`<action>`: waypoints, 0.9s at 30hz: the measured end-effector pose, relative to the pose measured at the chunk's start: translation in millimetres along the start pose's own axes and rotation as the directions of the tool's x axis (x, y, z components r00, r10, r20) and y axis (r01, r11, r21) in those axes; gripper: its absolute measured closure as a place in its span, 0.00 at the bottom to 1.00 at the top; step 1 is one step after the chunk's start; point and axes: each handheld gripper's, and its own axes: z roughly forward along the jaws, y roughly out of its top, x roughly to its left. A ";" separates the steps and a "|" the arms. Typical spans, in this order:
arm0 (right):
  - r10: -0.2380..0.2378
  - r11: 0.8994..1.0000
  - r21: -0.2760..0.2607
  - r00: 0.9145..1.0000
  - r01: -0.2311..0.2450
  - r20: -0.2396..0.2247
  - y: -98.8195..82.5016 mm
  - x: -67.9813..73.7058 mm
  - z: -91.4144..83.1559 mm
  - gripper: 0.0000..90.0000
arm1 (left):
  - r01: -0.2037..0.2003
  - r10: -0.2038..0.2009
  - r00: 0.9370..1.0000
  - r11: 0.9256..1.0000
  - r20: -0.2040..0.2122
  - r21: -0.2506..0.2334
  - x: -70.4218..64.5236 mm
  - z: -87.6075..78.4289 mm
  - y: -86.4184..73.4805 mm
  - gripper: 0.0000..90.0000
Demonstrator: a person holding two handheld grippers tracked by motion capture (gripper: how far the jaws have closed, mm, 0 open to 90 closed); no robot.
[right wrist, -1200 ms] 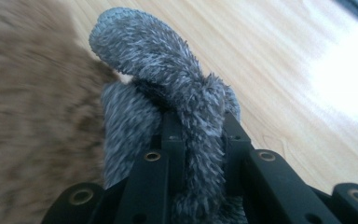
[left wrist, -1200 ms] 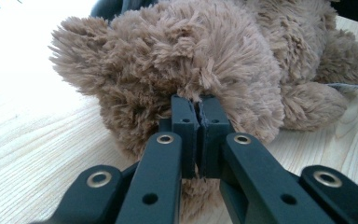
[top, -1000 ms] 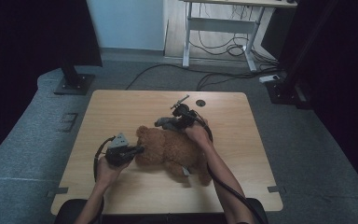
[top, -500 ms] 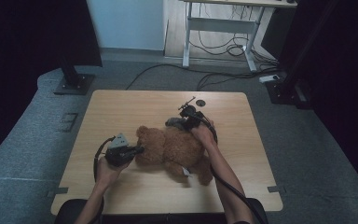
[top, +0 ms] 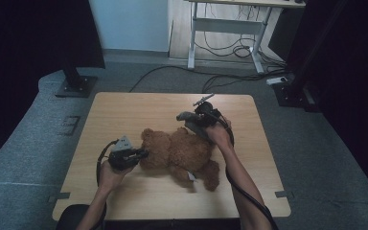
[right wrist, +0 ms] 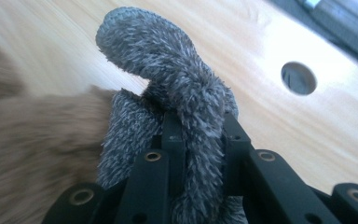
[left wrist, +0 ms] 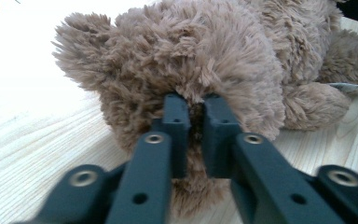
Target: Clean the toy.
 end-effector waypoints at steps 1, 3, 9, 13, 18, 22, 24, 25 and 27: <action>0.001 1.000 -0.012 1.000 -0.001 -0.004 0.9 1.4 -7.7 0.85 | -0.007 0.007 1.000 1.000 -0.001 0.006 -0.4 0.2 0.7 0.78; -0.018 0.999 -0.034 1.000 0.018 -0.003 2.0 4.7 -21.3 0.85 | -0.014 0.014 1.000 1.000 0.000 0.017 -0.9 1.2 1.6 0.68; -0.041 0.998 -0.047 0.999 0.040 -0.028 -5.2 13.1 -39.9 0.85 | 0.014 -0.014 1.000 0.999 0.005 0.035 -0.6 7.0 -0.2 0.64; -0.016 1.000 -0.002 0.999 0.016 -0.048 -24.5 12.8 -21.0 0.85 | -0.025 0.028 0.999 0.993 -0.023 0.114 -4.3 14.8 -3.2 0.73; 0.047 0.999 0.018 0.997 -0.046 -0.067 -45.1 6.0 1.0 0.85 | -0.030 0.033 0.999 0.992 -0.027 0.125 -5.1 18.5 -4.2 0.89; 0.048 0.998 0.040 0.998 -0.047 -0.035 -49.2 -1.3 4.0 0.85 | -0.009 0.012 1.000 0.994 -0.028 0.110 -2.5 17.4 -5.0 0.81; 0.061 0.997 0.038 0.997 -0.060 -0.040 -52.0 -3.4 4.7 0.85 | 0.011 -0.005 0.999 0.993 -0.051 0.114 -0.4 20.0 -5.2 0.58; 0.052 0.998 0.037 0.998 -0.051 -0.040 -53.2 -4.2 5.0 0.85 | 0.015 -0.009 0.999 0.992 -0.052 0.122 0.7 21.1 -5.7 0.52; 0.059 0.998 0.039 0.997 -0.057 -0.042 -54.5 -4.4 5.1 0.85 | 0.034 -0.028 0.998 0.991 -0.049 0.128 2.4 25.0 -8.5 0.44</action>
